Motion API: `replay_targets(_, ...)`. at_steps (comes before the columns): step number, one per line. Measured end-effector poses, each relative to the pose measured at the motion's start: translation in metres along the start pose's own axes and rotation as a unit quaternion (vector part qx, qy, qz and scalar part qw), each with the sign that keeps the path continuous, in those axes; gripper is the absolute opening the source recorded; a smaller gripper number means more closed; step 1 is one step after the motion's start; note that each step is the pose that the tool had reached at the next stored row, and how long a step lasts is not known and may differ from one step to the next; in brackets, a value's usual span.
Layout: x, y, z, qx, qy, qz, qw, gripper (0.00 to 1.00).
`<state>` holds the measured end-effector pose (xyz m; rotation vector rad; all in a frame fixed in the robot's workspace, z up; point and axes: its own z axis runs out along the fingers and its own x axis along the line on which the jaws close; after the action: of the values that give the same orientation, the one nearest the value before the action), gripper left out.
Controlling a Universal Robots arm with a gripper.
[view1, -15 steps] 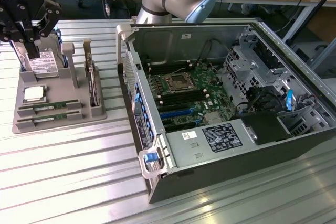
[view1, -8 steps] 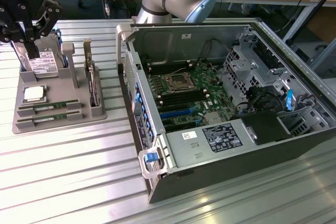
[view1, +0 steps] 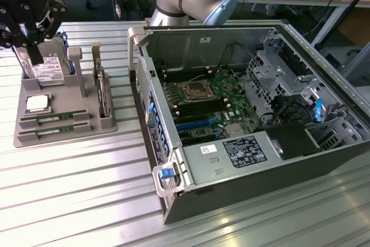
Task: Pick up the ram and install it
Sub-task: 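Pick up the ram and move it above insertion slot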
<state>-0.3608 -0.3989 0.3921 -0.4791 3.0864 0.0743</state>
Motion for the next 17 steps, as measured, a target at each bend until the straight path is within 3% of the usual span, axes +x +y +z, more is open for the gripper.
replay_targets(7, 0.0, 0.0, 0.0, -0.0008, 0.0015, -0.033, 0.9995, 0.11)
replay_targets(17, 0.0, 0.0, 0.0, -0.0018, 0.0033, -0.074, 0.9972, 0.11)
